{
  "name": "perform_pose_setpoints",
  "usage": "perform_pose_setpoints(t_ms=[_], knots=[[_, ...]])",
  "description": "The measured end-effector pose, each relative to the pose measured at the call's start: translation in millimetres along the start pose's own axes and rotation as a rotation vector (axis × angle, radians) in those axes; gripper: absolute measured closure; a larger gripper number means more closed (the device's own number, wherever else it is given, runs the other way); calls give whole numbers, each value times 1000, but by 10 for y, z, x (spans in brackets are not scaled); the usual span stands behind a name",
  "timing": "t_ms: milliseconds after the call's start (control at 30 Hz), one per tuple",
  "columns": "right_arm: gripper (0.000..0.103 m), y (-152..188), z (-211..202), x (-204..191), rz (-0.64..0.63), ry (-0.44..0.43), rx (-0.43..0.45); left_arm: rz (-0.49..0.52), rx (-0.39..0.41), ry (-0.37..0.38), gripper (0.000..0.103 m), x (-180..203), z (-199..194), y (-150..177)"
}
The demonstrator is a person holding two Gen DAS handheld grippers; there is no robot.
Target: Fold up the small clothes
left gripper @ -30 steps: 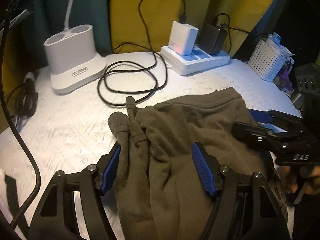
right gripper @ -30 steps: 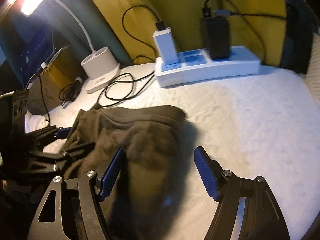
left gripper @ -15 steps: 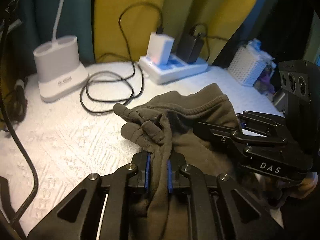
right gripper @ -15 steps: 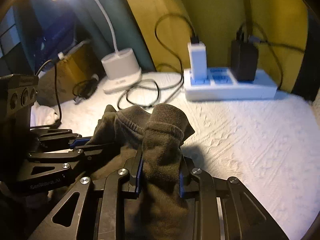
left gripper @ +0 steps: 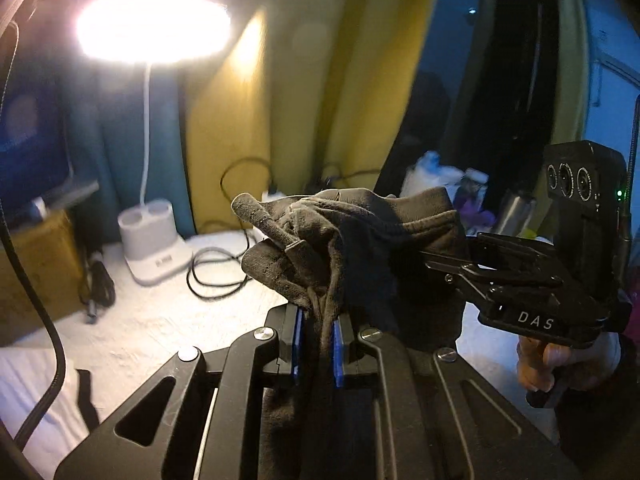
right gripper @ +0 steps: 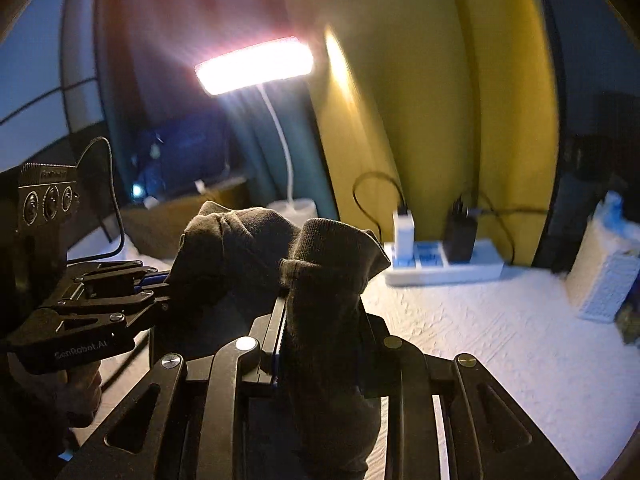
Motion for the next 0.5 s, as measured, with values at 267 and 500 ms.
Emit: perform_pose_setpoints(t_ms=[267,500], knots=[[77,-150,-551,-549,-92,3,101,20,132,7,93,75,-725,-117],[77,-285,-985,-1011,-150,-48,179,35,242,5,93,124,-1350,-197]])
Point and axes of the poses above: each gripper's, at about its wrist camera, not at the fingertips, and z roughly the way its jaws point, x to its right, y to its underside, the point moved 3 cm from there along z, roughly the way its jaws point, and after that the axes turned 15 degrees about -y, right-handed, at the moved point
